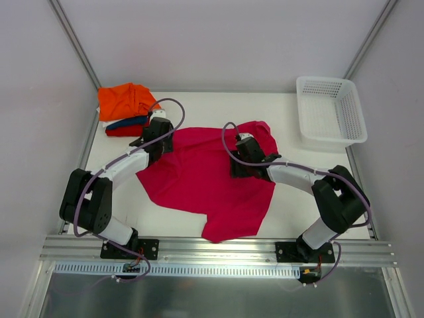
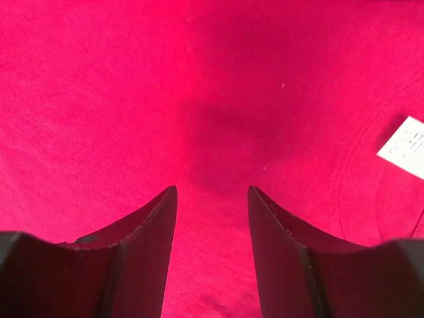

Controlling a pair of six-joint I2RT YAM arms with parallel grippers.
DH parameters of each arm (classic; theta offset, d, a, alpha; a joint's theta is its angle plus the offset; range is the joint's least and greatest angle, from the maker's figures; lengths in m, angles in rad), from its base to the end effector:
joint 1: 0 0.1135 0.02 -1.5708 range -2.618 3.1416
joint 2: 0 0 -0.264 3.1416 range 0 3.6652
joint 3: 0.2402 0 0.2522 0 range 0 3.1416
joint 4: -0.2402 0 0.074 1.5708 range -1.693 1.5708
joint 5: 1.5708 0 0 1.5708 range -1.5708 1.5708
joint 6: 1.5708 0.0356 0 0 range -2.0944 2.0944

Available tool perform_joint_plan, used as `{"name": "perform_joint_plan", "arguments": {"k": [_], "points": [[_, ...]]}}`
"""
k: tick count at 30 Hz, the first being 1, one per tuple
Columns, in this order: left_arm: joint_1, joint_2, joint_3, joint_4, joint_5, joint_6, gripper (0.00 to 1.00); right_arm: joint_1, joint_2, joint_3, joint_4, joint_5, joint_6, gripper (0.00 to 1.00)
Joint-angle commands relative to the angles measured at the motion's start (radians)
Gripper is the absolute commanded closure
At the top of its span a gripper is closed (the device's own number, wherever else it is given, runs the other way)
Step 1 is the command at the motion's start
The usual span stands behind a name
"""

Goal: Fold and stack the t-shirts
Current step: Fold the tshirt

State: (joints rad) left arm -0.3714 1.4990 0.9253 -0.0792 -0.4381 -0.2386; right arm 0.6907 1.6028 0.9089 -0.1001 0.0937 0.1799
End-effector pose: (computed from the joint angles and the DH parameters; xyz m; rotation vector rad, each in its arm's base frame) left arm 0.3072 -0.1034 0.2297 -0.0930 2.1545 0.1371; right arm 0.2579 0.2088 0.1888 -0.5575 2.3161 0.3097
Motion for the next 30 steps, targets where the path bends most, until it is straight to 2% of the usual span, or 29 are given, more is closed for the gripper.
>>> {"name": "perform_joint_plan", "arguments": {"k": [1, 18, 30], "points": [[0.029, 0.009, 0.033, 0.058, 0.117, -0.048, 0.47, 0.012, 0.005, -0.011, 0.046, 0.023, 0.032, 0.50], [0.072, 0.175, 0.076, 0.101, 0.202, -0.047, 0.49, 0.044, -0.001, -0.018, 0.063, 0.012, 0.046, 0.52], [0.074, 0.112, 0.110, 0.026, 0.029, 0.001, 0.46, 0.055, 0.017, -0.016, 0.071, 0.000, 0.049, 0.53]]}}
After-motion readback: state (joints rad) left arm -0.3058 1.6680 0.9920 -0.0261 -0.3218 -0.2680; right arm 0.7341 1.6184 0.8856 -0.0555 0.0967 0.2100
